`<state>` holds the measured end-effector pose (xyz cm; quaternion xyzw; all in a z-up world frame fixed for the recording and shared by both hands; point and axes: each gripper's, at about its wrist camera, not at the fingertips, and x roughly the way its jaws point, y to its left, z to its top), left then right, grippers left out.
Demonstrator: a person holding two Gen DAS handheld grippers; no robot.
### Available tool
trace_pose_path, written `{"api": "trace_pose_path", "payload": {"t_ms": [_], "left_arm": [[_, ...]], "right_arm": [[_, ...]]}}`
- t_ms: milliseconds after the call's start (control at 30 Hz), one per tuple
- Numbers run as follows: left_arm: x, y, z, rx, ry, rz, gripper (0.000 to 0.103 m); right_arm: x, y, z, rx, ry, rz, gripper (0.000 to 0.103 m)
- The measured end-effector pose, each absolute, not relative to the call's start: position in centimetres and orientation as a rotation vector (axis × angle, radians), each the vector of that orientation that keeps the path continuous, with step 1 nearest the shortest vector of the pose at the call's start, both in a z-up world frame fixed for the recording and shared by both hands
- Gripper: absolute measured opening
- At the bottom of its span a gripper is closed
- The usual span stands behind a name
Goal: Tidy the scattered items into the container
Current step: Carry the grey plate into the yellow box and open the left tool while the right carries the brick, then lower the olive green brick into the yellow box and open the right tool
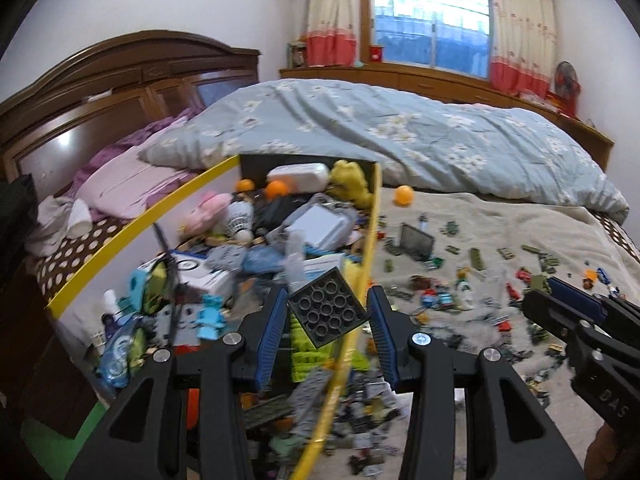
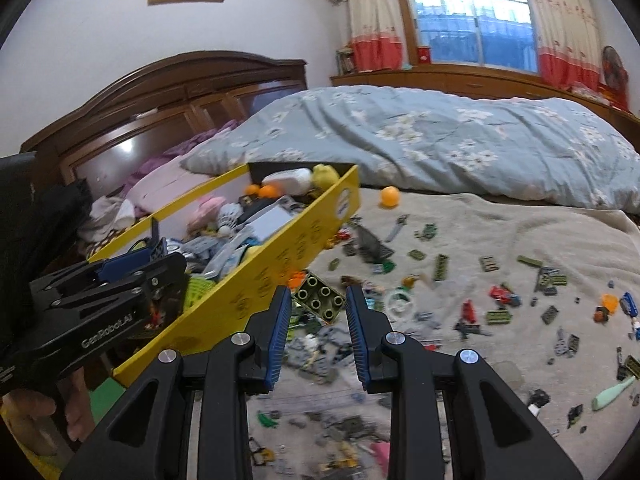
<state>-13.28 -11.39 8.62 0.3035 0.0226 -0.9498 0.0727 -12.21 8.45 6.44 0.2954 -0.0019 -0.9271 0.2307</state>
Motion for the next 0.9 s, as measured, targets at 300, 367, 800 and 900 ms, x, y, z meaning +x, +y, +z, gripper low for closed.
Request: {"api": "trace_pose_path", "payload": {"t_ms": [300,367,800,900], "left_arm": [[-12.8,-16.8,7.1,0.892,0.132,-2.718,0.042],[-12.7,-17.8,6.7,0.886,0.125,-2.679,0.042],[-12.2,-21.7,4.5,0.928,0.209,-2.594,0.050],[-12.3,-21.9,4.4,0.932,0.212,-2.586,0.057]], "right_arm": [[-11.8,5.3,5.6,0.838,0.053,-2.481,0.029],[-11.6,4.6,5.6,0.836,0.064,-2.467,0.029],[-11.0,0.8,4.3,0.853,0.124,-2.366,0.029],[-11.1,0.3,4.2,0.856,0.129,-2.353,0.029]]}}
